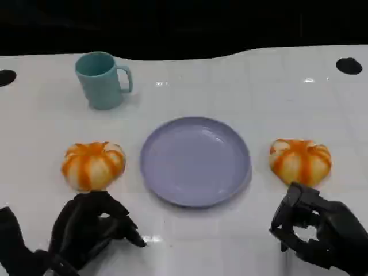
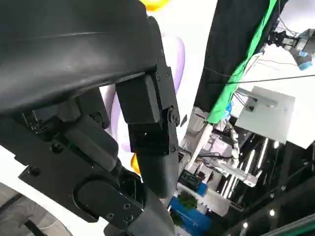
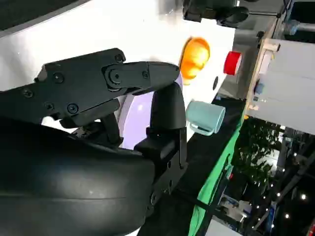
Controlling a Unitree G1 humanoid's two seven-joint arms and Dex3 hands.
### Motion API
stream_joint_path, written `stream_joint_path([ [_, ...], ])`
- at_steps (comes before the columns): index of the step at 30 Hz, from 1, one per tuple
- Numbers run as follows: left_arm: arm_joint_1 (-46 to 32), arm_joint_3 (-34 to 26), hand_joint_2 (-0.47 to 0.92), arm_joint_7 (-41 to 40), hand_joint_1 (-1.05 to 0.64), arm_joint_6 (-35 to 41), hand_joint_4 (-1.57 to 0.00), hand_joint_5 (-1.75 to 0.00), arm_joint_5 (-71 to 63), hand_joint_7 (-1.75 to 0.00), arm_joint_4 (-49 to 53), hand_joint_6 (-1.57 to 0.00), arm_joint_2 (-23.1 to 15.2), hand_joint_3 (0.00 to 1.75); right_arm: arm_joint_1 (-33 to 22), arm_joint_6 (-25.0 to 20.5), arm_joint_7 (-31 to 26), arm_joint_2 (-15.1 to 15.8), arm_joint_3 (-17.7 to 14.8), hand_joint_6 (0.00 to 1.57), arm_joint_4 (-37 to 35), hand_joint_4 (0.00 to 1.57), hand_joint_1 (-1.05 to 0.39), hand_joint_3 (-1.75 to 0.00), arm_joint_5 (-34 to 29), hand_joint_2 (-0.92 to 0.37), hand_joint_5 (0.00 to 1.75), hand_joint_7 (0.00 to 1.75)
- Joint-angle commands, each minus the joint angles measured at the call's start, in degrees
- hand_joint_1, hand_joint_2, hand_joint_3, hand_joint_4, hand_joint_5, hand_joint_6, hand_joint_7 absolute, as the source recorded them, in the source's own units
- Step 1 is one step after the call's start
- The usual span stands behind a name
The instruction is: Grasp the bread from the table and place it into the plate.
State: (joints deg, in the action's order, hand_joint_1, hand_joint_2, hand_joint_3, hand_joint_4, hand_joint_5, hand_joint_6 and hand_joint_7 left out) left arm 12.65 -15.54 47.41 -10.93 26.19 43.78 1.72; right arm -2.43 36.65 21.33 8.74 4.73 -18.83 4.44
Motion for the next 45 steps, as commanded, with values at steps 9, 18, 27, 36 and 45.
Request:
stream_joint_path([
  [9,0.1,-0.2,0.62,0.0,-1.05,-0.4,-1.57,-0.56,-0.1,-0.33,0.0,-1.57,-1.1,0.0,-0.1,-0.1,0.1,0.5,-1.1,0.53,0.1,0.73,-0.45,-0.29,0.9,-0.92,1.75,1.68],
  [18,0.2,-0.2,0.61,-0.2,-1.05,-0.3,-1.57,-0.57,-0.1,-0.33,0.1,-1.57,-1.1,0.0,0.2,0.4,-0.1,0.6,-1.2,0.52,-0.2,0.74,-0.44,-0.29,0.4,-0.92,1.75,1.69],
  [27,0.3,-0.1,0.61,-0.3,-1.05,-0.5,-1.57,-0.57,-0.3,-0.33,0.2,-1.57,-1.1,0.0,0.1,0.1,-0.2,0.6,-1.2,0.53,0.1,0.73,-0.45,-0.29,0.5,-0.92,1.75,1.68],
  [36,0.2,-0.1,0.62,-0.2,-1.05,-0.5,-1.57,-0.57,-0.3,-0.33,0.0,-1.57,-1.0,0.0,0.1,1.8,-0.5,-0.4,-2.0,0.53,0.7,0.62,-0.45,-0.26,1.9,-0.92,1.75,1.39],
  [45,0.7,-0.2,0.62,0.1,-1.05,-0.2,-1.57,-0.57,0.0,-0.33,0.5,-1.57,-1.1,0.0,1.4,5.8,0.7,0.2,-3.1,0.48,1.7,0.5,-0.43,-0.26,2.7,-0.92,1.3,0.94],
])
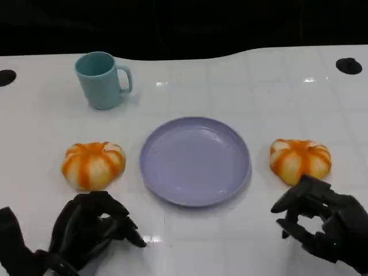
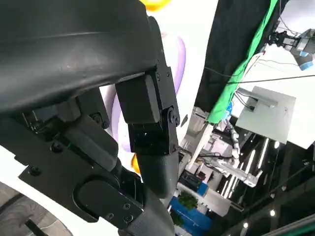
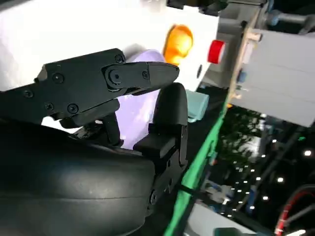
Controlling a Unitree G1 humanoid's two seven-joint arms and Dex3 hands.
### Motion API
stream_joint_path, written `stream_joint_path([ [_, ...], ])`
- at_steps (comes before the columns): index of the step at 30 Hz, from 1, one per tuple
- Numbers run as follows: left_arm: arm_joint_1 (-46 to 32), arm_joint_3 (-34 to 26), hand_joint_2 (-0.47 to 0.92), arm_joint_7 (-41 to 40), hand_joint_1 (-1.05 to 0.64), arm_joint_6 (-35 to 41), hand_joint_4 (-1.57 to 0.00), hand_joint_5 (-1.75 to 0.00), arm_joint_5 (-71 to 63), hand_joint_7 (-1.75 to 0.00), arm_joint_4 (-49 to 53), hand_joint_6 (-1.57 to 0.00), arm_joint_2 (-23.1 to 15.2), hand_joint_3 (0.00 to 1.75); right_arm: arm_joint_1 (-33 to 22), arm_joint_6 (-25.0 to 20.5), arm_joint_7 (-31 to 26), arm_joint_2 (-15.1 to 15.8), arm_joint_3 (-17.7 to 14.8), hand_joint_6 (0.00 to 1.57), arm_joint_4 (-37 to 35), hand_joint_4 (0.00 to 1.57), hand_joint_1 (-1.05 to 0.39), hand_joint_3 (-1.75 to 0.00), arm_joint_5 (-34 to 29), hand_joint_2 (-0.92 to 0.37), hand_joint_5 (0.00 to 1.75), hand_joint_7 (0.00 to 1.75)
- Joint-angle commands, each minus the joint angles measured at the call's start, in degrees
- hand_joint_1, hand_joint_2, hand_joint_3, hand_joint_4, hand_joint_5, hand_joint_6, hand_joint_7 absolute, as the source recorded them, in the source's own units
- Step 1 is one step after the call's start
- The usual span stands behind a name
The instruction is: Grasp the bread from the table and place it into the plate.
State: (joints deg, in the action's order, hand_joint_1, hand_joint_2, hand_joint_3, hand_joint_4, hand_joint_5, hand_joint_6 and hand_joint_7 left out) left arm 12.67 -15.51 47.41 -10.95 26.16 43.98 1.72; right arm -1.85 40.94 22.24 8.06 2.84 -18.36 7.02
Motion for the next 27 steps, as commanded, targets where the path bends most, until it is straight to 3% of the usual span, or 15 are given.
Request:
stream_joint_path([
  [1,0.7,-0.2,0.61,0.0,-1.05,0.0,-1.57,-0.57,0.1,-0.33,0.3,-1.57,-1.1,0.0,0.9,1.4,-0.5,1.1,-1.4,0.46,1.7,0.49,-0.43,-0.26,-0.2,-0.92,1.26,0.92],
  [8,0.8,-0.1,0.61,-0.3,-1.05,-0.7,-1.57,-0.57,-0.6,-0.33,0.5,-1.57,-1.3,0.0,2.1,2.4,-3.0,3.0,-3.2,0.5,3.4,0.46,-0.45,-0.18,-4.9,-0.92,0.91,0.56],
  [14,1.1,-0.2,0.61,-0.1,-1.05,-0.5,-1.57,-0.58,-0.3,-0.34,1.1,-1.57,-1.2,0.0,3.0,3.7,-6.1,5.0,-4.4,0.57,3.7,0.45,-0.47,-0.15,-9.8,-0.92,0.71,0.31],
  [23,1.1,-0.1,0.61,-0.6,-1.05,-0.4,-1.57,-0.58,-0.7,-0.34,0.7,-1.57,-1.1,0.0,5.0,5.9,-14.6,10.3,-6.2,0.53,4.8,0.39,-0.49,-0.1,-24.1,-0.92,0.54,0.15],
  [27,1.1,-0.4,0.61,-0.2,-1.05,-0.2,-1.57,-0.58,-0.5,-0.34,0.8,-1.57,-1.1,0.0,5.4,4.2,-17.9,13.3,-6.9,0.47,7.6,0.28,-0.48,-0.04,-31.2,-0.92,0.42,0.07],
])
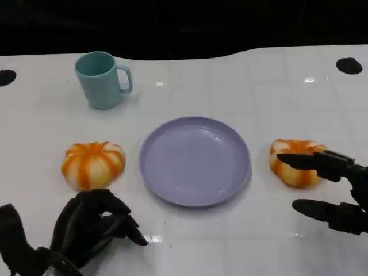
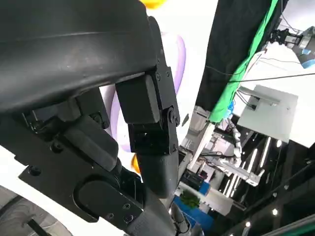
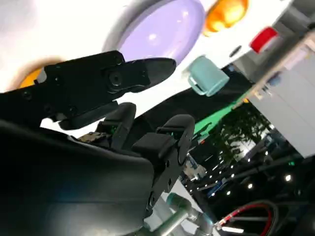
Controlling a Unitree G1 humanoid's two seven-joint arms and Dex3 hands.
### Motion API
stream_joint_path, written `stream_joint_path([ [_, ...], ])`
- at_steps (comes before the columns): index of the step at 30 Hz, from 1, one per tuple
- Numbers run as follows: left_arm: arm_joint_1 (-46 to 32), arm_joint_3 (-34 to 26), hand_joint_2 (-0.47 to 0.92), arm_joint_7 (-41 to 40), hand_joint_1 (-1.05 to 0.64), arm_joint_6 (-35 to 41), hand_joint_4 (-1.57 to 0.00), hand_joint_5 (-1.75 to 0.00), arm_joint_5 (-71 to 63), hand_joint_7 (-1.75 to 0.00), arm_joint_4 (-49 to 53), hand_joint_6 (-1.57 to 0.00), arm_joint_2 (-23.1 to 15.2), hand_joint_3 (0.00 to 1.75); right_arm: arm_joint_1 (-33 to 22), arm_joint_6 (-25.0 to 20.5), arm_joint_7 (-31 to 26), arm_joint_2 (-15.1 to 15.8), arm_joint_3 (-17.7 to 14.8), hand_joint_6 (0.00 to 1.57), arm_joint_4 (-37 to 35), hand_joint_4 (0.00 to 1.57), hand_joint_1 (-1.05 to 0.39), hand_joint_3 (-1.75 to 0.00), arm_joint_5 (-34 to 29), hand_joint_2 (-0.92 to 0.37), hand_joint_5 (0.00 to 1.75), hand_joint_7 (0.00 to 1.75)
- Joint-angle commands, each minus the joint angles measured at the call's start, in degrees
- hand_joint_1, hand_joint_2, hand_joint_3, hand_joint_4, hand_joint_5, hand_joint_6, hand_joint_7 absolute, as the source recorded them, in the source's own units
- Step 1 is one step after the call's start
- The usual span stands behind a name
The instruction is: Grasp the bread from the table and place it into the plate.
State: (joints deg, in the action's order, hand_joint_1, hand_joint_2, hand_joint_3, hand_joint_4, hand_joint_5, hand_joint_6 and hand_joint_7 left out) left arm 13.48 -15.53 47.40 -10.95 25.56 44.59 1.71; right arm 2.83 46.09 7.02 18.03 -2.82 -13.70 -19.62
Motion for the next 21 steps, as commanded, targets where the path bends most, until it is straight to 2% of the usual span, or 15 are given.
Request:
stream_joint_path([
  [1,0.3,-0.3,0.61,-0.3,-1.05,-0.2,-1.57,-0.58,0.1,-0.34,0.1,-1.57,-1.1,0.0,0.6,-1.6,-3.1,3.7,-1.1,0.47,3.6,0.27,-0.47,-0.03,-5.5,-0.92,0.39,0.05],
  [11,0.6,-0.5,0.62,-0.3,-1.05,-0.8,-1.57,-0.58,-0.3,-0.34,0.7,-1.57,-1.2,0.0,1.0,-10.6,-7.1,8.4,0.8,0.36,11.1,0.15,-0.49,0.0,-21.4,-0.87,0.24,0.0],
  [14,0.6,-0.5,0.61,-0.2,-1.05,-0.7,-1.57,-0.58,-0.2,-0.34,0.8,-1.57,-1.1,0.0,1.5,-13.8,-8.6,9.6,2.3,0.33,12.9,0.12,-0.51,0.0,-26.9,-0.85,0.22,0.0],
  [17,0.6,-0.5,0.61,-0.2,-1.05,-0.9,-1.57,-0.58,-0.3,-0.34,0.9,-1.57,-1.1,0.0,1.9,-16.3,-9.2,10.2,3.9,0.32,13.9,0.1,-0.51,0.0,-29.5,-0.84,0.21,0.0],
  [21,0.6,-0.5,0.61,-0.5,-1.05,-0.9,-1.57,-0.58,-0.3,-0.34,0.7,-1.57,-1.0,0.0,3.8,-19.7,-9.9,10.8,7.3,0.33,13.5,0.1,-0.4,0.0,-33.8,-0.75,0.22,0.0],
])
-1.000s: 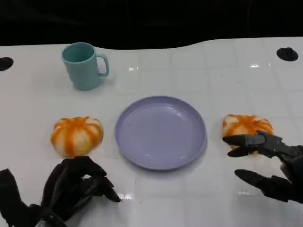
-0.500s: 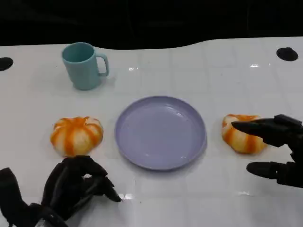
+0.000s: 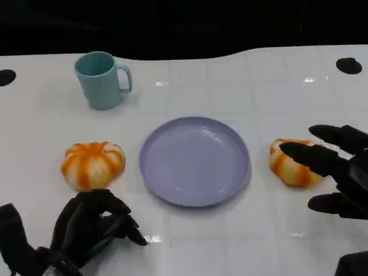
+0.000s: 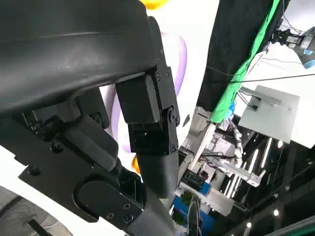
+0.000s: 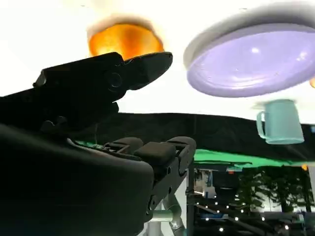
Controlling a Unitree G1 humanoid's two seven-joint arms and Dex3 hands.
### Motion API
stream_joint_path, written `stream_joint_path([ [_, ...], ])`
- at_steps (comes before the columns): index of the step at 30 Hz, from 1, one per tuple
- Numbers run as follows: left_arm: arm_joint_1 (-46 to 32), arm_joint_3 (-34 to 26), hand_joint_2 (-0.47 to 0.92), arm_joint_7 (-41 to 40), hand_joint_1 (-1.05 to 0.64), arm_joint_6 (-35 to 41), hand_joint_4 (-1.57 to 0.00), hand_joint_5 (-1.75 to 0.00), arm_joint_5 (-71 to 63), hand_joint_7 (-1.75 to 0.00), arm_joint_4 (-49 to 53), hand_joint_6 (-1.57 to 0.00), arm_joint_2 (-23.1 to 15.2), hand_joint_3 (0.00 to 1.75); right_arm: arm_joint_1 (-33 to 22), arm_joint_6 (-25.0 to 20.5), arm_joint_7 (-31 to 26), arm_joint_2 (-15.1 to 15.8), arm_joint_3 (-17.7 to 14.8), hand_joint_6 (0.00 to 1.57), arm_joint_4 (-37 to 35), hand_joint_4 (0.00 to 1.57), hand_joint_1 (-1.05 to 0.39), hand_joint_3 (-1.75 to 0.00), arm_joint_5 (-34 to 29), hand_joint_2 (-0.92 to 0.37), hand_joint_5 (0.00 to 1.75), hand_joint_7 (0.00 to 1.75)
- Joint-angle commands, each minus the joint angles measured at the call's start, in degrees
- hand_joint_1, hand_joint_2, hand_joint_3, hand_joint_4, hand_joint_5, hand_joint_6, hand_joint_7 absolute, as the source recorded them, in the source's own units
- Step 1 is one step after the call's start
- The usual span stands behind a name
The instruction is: Grasp the bread from the table and place it into the plate.
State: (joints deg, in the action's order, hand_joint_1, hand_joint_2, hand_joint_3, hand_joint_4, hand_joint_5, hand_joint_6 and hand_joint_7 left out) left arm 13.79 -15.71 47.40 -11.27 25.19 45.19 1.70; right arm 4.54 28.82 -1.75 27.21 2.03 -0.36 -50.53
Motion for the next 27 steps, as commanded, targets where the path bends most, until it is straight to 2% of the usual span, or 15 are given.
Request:
stream_joint_path([
  [1,0.2,-0.3,0.61,-0.6,-1.05,-0.6,-1.57,-0.58,0.0,-0.34,0.1,-1.57,-1.0,0.0,2.7,-2.9,-1.4,1.7,3.3,0.33,-0.3,0.09,-0.38,0.0,-3.5,-0.74,0.22,0.0],
  [4,0.1,-0.2,0.61,-0.7,-1.05,-0.8,-1.57,-0.59,-0.1,-0.35,-0.1,-1.57,-1.0,0.0,4.0,-4.0,-2.1,1.8,5.3,0.34,-1.9,0.1,-0.31,0.0,-4.1,-0.72,0.23,0.01],
  [9,-0.1,-0.3,0.61,-0.5,-1.05,-0.6,-1.57,-0.59,0.1,-0.35,-0.3,-1.57,-1.0,0.0,6.8,-6.4,-2.9,1.9,8.4,0.34,-5.3,0.09,-0.31,-0.01,-5.3,-0.76,0.24,0.01],
  [16,-0.4,-0.4,0.61,-0.4,-1.05,-0.2,-1.57,-0.58,0.3,-0.35,-0.7,-1.57,-0.8,0.0,12.5,-8.0,-6.1,1.8,13.1,0.36,-14.1,0.11,-0.37,-0.01,-6.5,-0.77,0.27,0.01],
  [27,-0.6,-0.4,0.6,-0.4,-1.05,0.1,-1.57,-0.58,0.4,-0.35,-1.2,-1.57,-0.7,0.0,22.3,-10.1,-10.5,0.6,20.9,0.37,-30.6,0.15,-0.33,0.0,-7.1,-0.78,0.3,0.01],
])
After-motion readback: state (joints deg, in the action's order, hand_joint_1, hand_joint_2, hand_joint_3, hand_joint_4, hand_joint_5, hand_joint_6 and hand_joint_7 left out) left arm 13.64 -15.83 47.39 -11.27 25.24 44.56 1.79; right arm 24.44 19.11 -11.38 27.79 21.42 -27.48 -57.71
